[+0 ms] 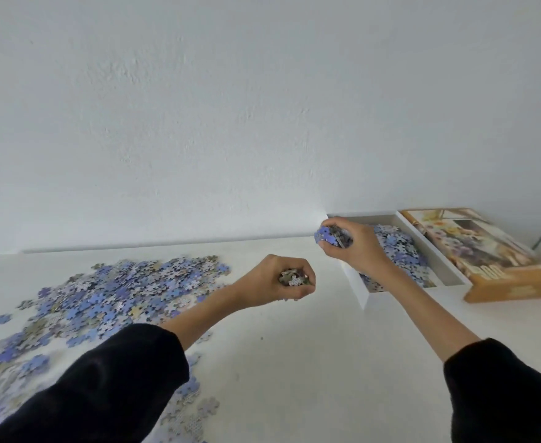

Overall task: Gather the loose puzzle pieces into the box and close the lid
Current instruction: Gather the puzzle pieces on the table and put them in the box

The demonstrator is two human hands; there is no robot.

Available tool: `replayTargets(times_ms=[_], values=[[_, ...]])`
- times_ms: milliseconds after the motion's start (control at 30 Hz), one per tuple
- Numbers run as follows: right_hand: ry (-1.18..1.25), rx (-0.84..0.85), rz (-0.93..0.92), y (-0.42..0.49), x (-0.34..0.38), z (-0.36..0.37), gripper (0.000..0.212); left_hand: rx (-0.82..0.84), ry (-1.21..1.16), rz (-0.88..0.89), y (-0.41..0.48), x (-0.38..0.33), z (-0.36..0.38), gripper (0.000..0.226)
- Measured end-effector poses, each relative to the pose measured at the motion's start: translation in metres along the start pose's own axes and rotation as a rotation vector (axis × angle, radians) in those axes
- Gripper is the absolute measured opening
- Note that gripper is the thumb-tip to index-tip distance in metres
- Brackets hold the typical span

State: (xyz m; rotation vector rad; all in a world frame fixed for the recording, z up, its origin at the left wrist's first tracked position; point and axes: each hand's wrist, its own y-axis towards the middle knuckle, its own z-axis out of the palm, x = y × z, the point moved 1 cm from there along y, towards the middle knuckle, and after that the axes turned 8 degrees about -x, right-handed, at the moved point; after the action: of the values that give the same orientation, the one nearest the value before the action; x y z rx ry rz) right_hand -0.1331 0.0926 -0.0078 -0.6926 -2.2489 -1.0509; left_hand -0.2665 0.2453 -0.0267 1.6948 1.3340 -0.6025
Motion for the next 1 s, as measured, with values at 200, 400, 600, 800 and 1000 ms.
replayTargets(times_ms=[200,400,600,800,1000], values=[[-0.052,-0.021,0.018,0.014,-0.056,-0.057,0.019,0.024,-0.029,0.008,0.06,0.007,0.056,0.002],[-0.125,-0.021,0.106,0.028,-0.114,-0.084,0.023,0.005,-0.005,0.051,0.118,0.009,0.099,0.002],[-0.166,0.025,0.164,0.038,-0.161,-0.094,0.034,0.054,0.084,0.053,0.166,0.022,0.132,0.007],[-0.146,0.025,0.158,0.046,-0.189,-0.09,0.033,0.122,0.155,0.066,0.183,0.037,0.146,0.012],[-0.192,-0.008,0.069,0.045,-0.201,-0.083,0.027,0.12,0.357,0.132,0.183,0.041,0.149,0.029]])
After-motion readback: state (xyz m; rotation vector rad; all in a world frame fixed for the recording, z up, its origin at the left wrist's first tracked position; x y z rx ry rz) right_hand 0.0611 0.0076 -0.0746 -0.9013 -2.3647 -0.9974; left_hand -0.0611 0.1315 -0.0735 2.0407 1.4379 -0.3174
